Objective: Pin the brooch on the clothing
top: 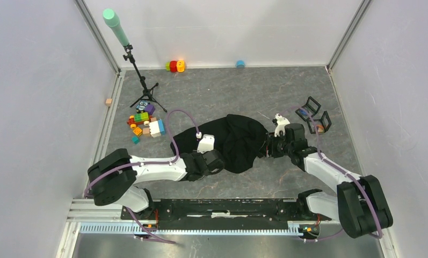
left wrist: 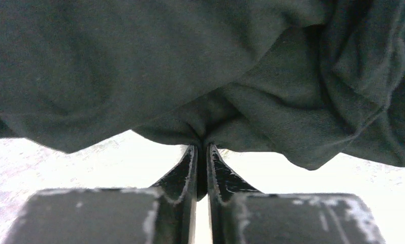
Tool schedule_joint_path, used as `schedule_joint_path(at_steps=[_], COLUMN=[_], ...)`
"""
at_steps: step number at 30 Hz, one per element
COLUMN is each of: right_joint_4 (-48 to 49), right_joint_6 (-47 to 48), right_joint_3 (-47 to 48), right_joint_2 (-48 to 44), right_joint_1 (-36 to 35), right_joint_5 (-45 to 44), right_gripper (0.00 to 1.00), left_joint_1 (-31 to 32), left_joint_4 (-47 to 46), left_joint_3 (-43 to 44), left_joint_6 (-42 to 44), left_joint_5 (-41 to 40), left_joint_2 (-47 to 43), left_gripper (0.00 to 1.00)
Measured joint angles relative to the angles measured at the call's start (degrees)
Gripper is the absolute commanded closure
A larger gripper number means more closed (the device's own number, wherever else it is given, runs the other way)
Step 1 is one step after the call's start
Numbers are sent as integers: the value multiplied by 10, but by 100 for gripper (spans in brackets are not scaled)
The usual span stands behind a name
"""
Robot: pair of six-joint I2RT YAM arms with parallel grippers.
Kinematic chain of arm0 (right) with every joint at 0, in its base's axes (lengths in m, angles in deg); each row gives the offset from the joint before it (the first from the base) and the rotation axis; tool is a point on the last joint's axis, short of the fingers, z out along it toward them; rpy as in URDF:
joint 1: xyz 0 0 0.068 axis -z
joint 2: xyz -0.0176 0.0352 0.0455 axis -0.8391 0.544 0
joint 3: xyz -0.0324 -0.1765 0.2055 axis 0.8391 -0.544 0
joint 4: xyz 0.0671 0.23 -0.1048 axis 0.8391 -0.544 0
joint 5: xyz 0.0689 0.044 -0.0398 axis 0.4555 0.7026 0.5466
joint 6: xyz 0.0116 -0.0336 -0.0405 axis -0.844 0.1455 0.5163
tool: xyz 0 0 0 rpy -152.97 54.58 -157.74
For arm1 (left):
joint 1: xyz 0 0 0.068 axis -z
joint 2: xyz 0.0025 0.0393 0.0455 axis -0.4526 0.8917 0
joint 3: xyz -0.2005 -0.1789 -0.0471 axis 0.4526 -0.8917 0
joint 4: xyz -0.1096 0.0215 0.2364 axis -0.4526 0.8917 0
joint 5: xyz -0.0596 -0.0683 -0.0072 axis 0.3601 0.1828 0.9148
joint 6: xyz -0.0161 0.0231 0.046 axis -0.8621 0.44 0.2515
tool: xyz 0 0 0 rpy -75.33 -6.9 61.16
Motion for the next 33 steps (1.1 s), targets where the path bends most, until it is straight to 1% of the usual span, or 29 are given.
schedule_joint_path(at_steps=[1,2,3,4,7,10,11,15,17,18,20,24,28,33], right_joint_4=[6,10,12,11,-5,-41,-53,-117,-138,-145,-158,-164,-160,-157], right_joint_6=[1,1,-2,-1,0,9,12,36,48,55,67,95,115,130], right_joint_3=[0,0,2,6,37,107,131,285,355,390,452,564,621,688], right_joint_2=[7,15,21,25,28,26,24,6,-7,-14,-29,-66,-105,-141], right_joint_1=[0,0,-1,-1,-1,-1,-1,-1,-1,-1,-1,-1,-1,-1], right_joint_5=[0,-1,-3,-6,-26,-63,-75,-140,-164,-174,-186,-191,-179,-142], right_gripper=[77,89,99,100,100,100,100,100,100,100,100,100,100,100], left_joint_1=[0,0,0,0,-9,-44,-61,-166,-215,-229,-239,-240,-240,-240], left_joint_4=[5,20,41,56,123,182,195,228,237,243,253,269,289,313], left_joint_3=[3,8,14,19,57,132,160,293,374,417,496,646,746,827], left_joint_6=[-3,-5,-5,-5,2,32,44,117,160,182,219,288,334,362], left_joint_5=[-1,-4,-10,-15,-29,-41,-45,-59,-70,-76,-87,-100,-99,-77], left_joint_2=[1,1,1,-1,-26,-81,-102,-200,-240,-251,-261,-258,-259,-263], left_gripper=[96,98,98,98,98,98,98,98,98,98,98,98,98,98])
